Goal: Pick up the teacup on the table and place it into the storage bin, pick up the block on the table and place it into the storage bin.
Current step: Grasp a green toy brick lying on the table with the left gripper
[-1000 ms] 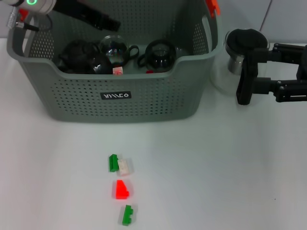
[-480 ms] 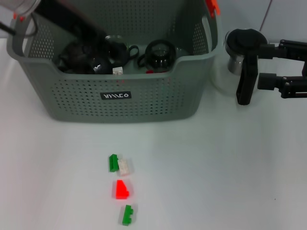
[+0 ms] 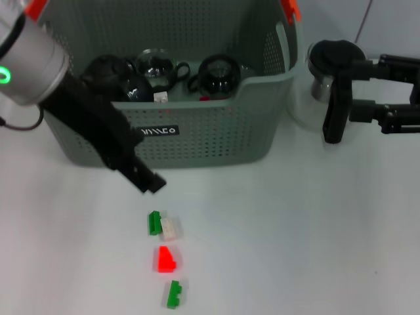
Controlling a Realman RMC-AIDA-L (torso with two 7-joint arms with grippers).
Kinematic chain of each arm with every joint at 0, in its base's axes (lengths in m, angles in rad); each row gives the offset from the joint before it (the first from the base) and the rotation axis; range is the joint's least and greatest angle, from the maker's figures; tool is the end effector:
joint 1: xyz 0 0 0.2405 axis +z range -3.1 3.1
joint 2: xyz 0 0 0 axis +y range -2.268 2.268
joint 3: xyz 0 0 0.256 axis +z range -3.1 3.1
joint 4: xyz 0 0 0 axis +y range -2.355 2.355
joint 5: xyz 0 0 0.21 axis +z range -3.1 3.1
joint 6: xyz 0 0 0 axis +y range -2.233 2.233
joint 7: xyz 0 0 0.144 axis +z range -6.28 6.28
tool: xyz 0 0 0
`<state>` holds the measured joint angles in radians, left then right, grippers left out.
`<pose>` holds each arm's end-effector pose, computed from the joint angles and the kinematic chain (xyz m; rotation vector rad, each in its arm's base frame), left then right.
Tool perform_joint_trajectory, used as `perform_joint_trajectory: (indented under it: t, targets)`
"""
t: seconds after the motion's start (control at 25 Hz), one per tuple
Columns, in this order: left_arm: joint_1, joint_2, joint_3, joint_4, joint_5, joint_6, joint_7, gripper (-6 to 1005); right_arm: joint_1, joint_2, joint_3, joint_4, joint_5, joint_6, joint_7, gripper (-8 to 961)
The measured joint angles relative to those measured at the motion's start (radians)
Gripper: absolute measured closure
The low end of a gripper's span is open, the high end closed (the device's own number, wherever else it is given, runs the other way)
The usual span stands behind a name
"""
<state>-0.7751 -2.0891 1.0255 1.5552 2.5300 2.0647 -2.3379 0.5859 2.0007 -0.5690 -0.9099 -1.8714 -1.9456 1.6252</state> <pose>-0.1181 0.3362 0.0702 -2.8728 -0.6833 0.4229 0.2066 0.3311 0.0943 -2.8150 0.4264 0.9724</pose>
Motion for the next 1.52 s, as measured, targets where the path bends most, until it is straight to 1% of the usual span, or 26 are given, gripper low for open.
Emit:
perform_joint_trajectory:
  t: [0.08,0.2,0.4,0.56,0.76,0.96,1.16,1.36,1.52]
  targets:
    - [0.021,-0.008,0.023,-0.002,-0.001,0.001,0.005,30,0.002,0.001,-0.001,0.000,0.000,0.000,0.000,74]
    - [0.045,-0.023,0.018,-0.008,-0.004,-0.001,0.023,30,0.004,0.001,-0.005,0.000,0.000,-0.002,0.000,74]
    - [0.082,-0.029,-0.004,-0.031,-0.007,-0.005,0.033,30,0.004,-0.004,-0.005,0.000,0.000,-0.007,-0.001,74]
    - [0.105,-0.033,-0.006,-0.096,0.001,-0.056,0.029,30,0.005,-0.005,-0.006,0.000,0.000,-0.007,-0.008,74]
    - [0.110,-0.034,-0.001,-0.225,0.010,-0.139,0.030,31,0.005,-0.005,-0.008,0.000,0.000,-0.004,-0.013,74]
    - [0.110,-0.032,0.009,-0.294,0.012,-0.193,0.043,31,0.005,-0.005,-0.005,0.000,0.000,-0.002,-0.013,74]
    - [0.108,-0.029,0.009,-0.307,0.012,-0.164,0.029,31,0.005,-0.004,-0.001,0.000,0.000,0.000,-0.013,74]
    - [0.100,-0.034,0.029,-0.311,0.012,-0.122,-0.031,30,0.005,-0.005,0.001,0.000,0.000,0.005,-0.014,74]
    - [0.101,-0.035,0.043,-0.320,0.012,-0.129,-0.035,30,0.005,-0.005,0.001,0.001,0.000,0.011,-0.025,74]
